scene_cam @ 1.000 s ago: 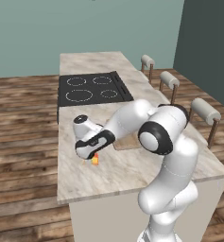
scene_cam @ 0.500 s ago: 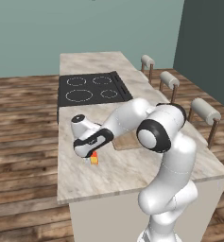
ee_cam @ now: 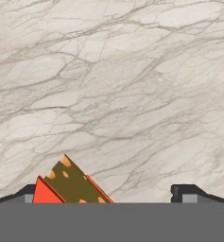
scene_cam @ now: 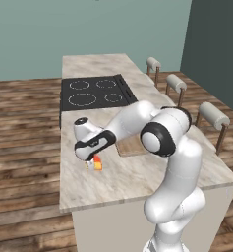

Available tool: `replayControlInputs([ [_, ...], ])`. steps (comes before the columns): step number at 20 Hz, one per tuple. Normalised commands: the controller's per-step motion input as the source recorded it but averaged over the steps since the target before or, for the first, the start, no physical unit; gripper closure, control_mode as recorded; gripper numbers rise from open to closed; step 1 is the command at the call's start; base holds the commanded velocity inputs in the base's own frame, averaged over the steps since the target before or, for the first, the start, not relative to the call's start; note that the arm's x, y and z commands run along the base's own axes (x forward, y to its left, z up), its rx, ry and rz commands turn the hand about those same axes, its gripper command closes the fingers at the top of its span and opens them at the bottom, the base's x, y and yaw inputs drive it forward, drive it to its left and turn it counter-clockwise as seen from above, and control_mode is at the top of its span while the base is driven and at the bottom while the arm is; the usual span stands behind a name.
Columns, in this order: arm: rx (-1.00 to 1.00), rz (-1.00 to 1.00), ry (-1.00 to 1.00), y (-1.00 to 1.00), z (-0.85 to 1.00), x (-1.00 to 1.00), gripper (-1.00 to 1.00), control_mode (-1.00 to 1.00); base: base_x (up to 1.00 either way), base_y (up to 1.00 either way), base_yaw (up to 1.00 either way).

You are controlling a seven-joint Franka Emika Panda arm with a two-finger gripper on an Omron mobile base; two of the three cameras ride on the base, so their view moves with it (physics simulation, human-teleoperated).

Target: Retrieve the reheated potato from the microwave, then place the potato, cheese, and condiment on the cutting board.

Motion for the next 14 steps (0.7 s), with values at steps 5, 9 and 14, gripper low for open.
replayControlInputs([
  [5, 0.0, 0.1, 0.12, -0.17, -0.32, -0.01, -1.0, -1.0, 0.0, 0.0, 0.0],
  [9, -0.03, 0.05, 0.14, -0.23, -0.33, -0.14, -1.0, -1.0, 0.0, 0.0, 0.0],
  [14, -0.08, 0.01, 0.11, -0.2, -0.32, -0.23, 1.0, -1.0, 0.0, 0.0, 0.0],
])
